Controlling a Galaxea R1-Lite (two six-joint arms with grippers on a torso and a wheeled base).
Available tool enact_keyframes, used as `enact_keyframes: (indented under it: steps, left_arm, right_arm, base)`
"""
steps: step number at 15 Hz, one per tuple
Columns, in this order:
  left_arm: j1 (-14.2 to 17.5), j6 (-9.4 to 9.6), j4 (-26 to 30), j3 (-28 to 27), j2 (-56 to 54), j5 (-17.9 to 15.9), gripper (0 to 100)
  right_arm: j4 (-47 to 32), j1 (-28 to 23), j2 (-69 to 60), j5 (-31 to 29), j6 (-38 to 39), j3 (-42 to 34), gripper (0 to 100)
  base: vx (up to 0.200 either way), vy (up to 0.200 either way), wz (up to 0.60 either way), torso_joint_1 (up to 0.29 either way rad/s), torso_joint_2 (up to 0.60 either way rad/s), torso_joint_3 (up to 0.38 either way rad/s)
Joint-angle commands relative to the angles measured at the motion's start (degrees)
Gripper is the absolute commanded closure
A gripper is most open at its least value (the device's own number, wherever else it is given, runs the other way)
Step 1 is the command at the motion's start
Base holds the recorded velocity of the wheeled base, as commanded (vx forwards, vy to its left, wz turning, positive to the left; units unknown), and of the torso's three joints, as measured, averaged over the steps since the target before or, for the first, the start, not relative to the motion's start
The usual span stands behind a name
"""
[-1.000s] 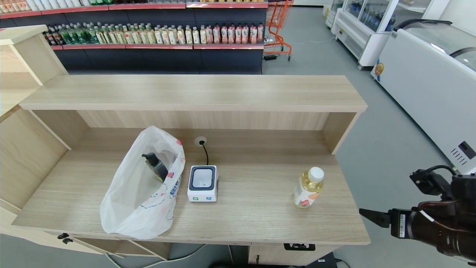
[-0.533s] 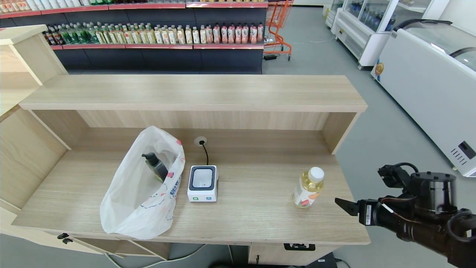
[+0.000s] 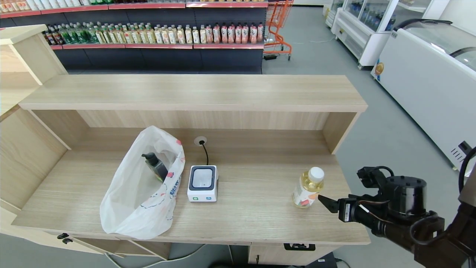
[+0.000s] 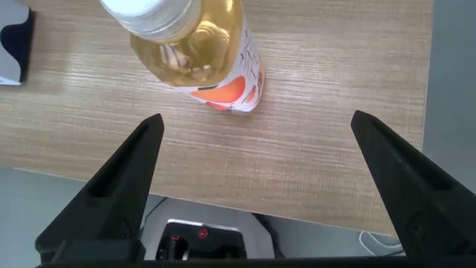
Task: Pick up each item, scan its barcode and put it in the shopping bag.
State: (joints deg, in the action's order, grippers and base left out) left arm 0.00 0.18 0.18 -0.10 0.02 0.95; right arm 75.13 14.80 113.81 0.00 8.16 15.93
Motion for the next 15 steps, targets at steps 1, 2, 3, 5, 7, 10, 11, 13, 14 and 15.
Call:
enact_keyframes:
  steps: [1, 2, 3, 5, 7, 10, 11, 13, 14, 15]
  left_arm:
    - [0.0, -0.01, 0.0, 0.0, 0.0, 0.0, 0]
    - [0.0, -0.01, 0.0, 0.0, 0.0, 0.0, 0]
    - [0.0, -0.01, 0.0, 0.0, 0.0, 0.0, 0]
    - [0.0, -0.01, 0.0, 0.0, 0.0, 0.0, 0]
    - [0.0, -0.01, 0.0, 0.0, 0.0, 0.0, 0]
    - [0.0, -0.01, 0.0, 0.0, 0.0, 0.0, 0]
    - [0.0, -0.01, 0.0, 0.0, 0.0, 0.0, 0]
    - [0.0, -0.01, 0.0, 0.0, 0.0, 0.0, 0]
    - [0.0, -0.01, 0.0, 0.0, 0.0, 0.0, 0]
    - [0.0, -0.01, 0.0, 0.0, 0.0, 0.0, 0]
  right_arm:
    - [1.9, 1.5, 3.7, 0.0, 0.1, 0.5, 0]
    - [3.9, 2.0, 4.8, -0.1, 0.2, 1.1, 0]
    - [5.6, 2.5, 6.1, -0.2, 0.1, 1.5, 0]
    - [8.4, 2.9, 8.1, -0.2, 0.0, 2.3, 0]
    - [11.0, 3.2, 10.1, -0.3, -0.2, 3.1, 0]
    - [13.8, 3.2, 12.9, -0.3, -2.9, 3.8, 0]
    - [14.6, 3.3, 13.6, -0.2, -3.5, 4.6, 0]
    - [14.9, 4.1, 15.2, -0.2, -3.8, 6.6, 0]
    - [14.9, 4.5, 15.7, -0.2, -3.9, 7.4, 0]
    - [14.9, 4.7, 16.3, -0.2, -4.6, 8.3, 0]
  base:
    - [0.000, 0.000, 0.00, 0.000, 0.00, 0.000]
    - [0.000, 0.000, 0.00, 0.000, 0.00, 0.000]
    - [0.000, 0.000, 0.00, 0.000, 0.00, 0.000]
    - [0.000, 0.000, 0.00, 0.000, 0.00, 0.000]
    - [0.000, 0.000, 0.00, 0.000, 0.00, 0.000]
    - [0.000, 0.000, 0.00, 0.000, 0.00, 0.000]
    - [0.000, 0.000, 0.00, 0.000, 0.00, 0.000]
    - [0.000, 0.000, 0.00, 0.000, 0.00, 0.000]
    - [0.000, 0.000, 0.00, 0.000, 0.00, 0.000]
    - [0.000, 0.000, 0.00, 0.000, 0.00, 0.000]
